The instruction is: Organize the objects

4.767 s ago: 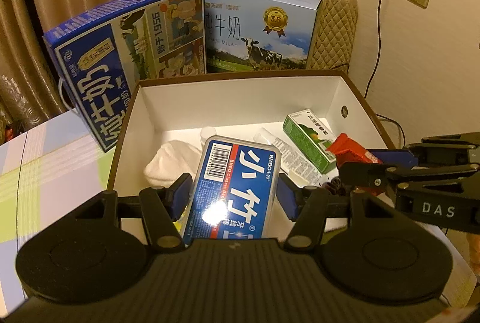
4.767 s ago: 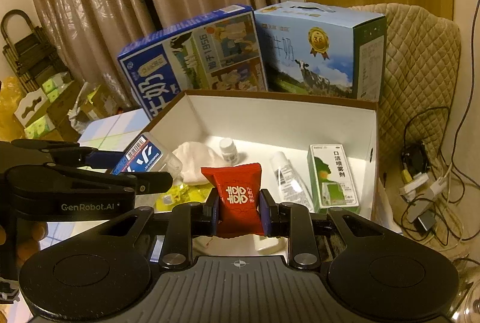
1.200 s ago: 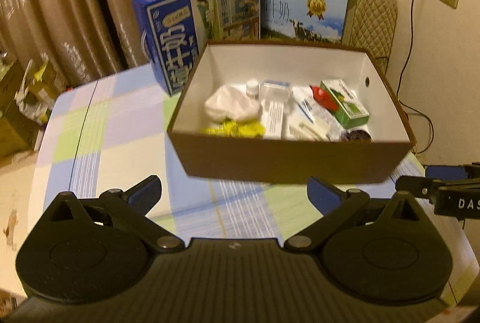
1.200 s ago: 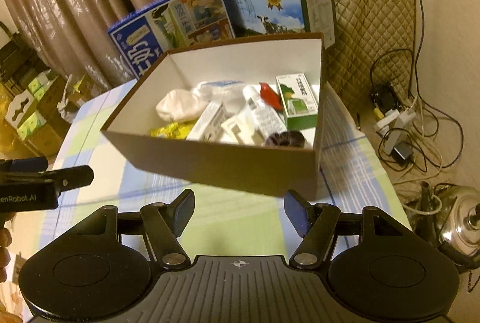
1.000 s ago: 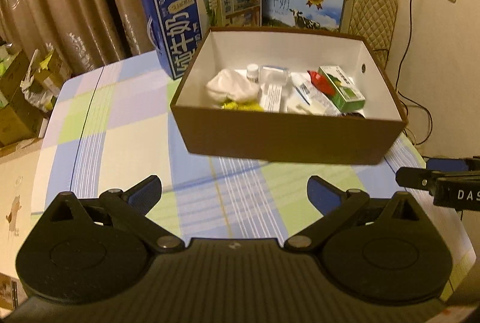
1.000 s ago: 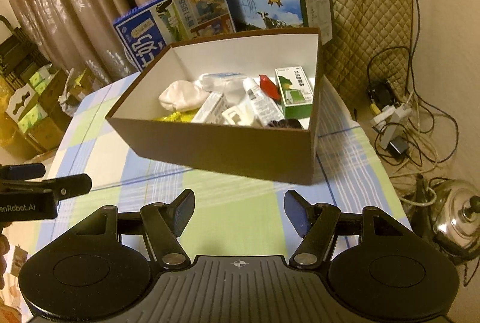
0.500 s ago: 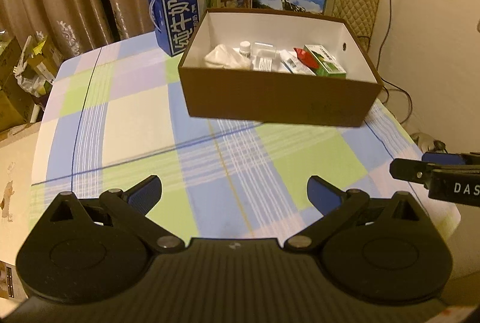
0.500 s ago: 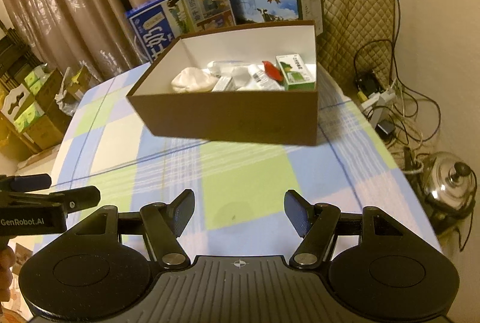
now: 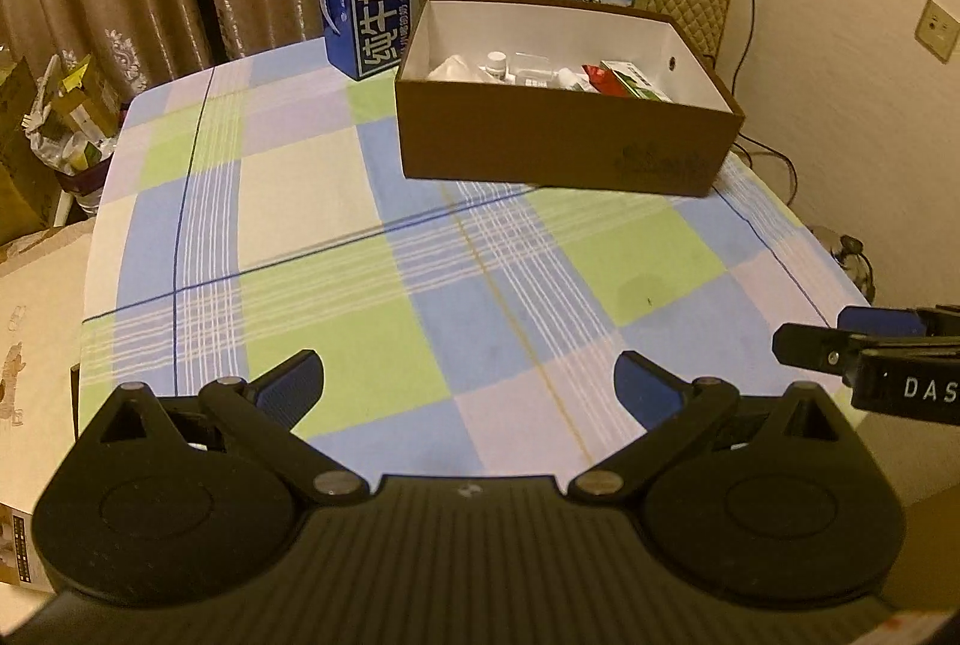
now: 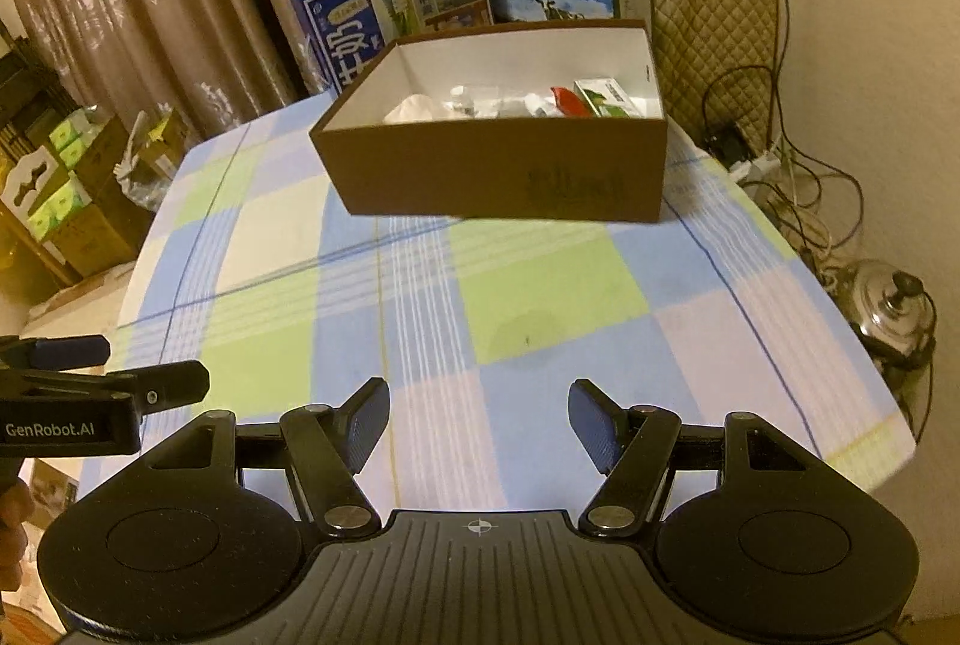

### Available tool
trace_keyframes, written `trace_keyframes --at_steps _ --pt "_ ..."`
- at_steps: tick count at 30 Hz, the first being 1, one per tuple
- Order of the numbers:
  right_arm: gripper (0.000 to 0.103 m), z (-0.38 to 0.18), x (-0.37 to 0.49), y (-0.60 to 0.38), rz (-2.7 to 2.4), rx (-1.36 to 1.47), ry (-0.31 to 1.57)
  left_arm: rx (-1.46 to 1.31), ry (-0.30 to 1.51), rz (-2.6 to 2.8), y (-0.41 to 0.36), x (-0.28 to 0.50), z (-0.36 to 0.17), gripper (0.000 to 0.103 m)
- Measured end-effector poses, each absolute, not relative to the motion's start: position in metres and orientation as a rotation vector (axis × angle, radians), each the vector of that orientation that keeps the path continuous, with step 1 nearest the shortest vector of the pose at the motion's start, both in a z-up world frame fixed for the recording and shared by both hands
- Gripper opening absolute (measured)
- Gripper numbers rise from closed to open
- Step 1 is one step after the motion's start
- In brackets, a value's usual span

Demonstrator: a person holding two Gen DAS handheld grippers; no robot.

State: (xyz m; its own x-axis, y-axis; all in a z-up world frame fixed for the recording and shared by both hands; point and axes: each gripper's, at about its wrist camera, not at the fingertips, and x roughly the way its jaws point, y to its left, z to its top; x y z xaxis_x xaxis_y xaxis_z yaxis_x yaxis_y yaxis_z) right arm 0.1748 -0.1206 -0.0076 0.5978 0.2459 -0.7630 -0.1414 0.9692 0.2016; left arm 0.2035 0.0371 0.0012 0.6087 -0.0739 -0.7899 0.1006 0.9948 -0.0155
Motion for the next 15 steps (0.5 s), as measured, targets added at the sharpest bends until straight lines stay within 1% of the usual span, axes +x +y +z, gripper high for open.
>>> trace_keyframes --at_steps 15 --pt "0.064 -0.007 0.123 -0.113 0.158 0.138 0.89 0.056 0.902 -0.171 0.045 0.167 -0.002 0.102"
